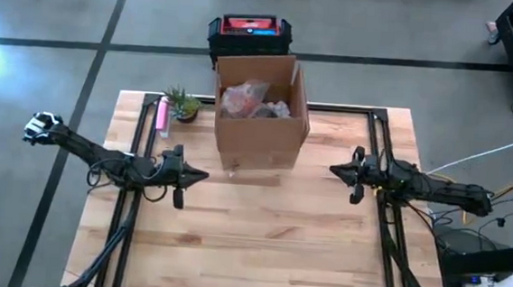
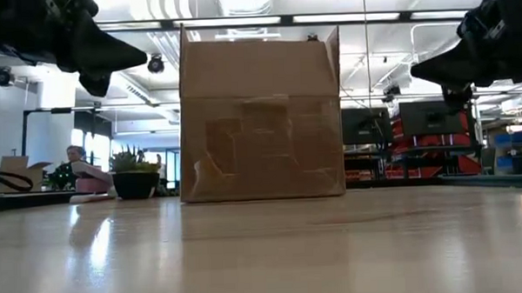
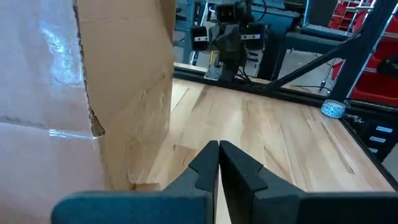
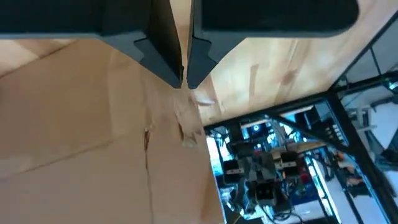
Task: Wrap mug
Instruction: Return to Home Position
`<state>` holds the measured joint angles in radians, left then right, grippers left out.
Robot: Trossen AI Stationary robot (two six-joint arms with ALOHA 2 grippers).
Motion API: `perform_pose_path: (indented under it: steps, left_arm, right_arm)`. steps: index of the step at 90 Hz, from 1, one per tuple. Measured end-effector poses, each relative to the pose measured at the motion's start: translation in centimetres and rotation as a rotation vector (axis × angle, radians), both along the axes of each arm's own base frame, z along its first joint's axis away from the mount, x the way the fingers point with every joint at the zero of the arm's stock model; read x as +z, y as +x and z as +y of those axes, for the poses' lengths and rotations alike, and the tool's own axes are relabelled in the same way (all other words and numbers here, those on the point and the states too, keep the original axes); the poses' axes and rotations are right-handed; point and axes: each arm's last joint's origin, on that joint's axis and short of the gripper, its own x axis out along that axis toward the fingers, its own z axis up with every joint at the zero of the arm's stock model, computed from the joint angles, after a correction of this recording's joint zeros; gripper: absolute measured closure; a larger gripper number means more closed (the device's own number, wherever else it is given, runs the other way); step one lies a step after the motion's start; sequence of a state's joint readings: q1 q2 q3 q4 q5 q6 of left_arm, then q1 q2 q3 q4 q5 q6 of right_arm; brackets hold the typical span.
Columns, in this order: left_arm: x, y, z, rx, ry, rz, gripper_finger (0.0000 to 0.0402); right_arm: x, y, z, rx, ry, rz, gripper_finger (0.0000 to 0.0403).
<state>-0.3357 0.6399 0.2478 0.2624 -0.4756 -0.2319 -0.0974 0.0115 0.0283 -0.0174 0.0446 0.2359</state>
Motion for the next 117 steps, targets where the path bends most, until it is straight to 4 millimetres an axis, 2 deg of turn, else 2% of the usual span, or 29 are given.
perform_pose_path:
  steps: [13,30,65,85,92,117]
  left_arm:
    - [-0.2,-0.3,0.0,-0.084,0.042,-0.018,0.0402]
    - [-1.1,-1.4,1.0,-0.143,0.014,-0.191,0.0402]
    - [-1.9,-3.8,1.9,-0.147,0.083,-0.145,0.0402]
    - [-1.9,-5.4,2.0,-0.251,0.137,-0.313,0.0402]
    - [-2.8,-5.2,2.0,-0.262,0.154,-0.288,0.0402]
    - [-3.2,-5.1,2.4,-0.228,0.161,-0.243,0.0402]
  right_arm:
    - [-0.1,0.1,0.0,0.001,-0.016,0.012,0.0394]
    - [-0.2,0.1,0.0,0.000,-0.035,0.020,0.0394]
    - [-0.5,0.3,0.0,0.001,-0.024,0.057,0.0394]
    - [-0.5,0.3,0.0,0.001,-0.024,0.057,0.0394]
    - [-0.5,0.3,0.0,0.001,-0.024,0.056,0.0394]
    - [-0.5,0.3,0.0,0.001,-0.024,0.056,0.0394]
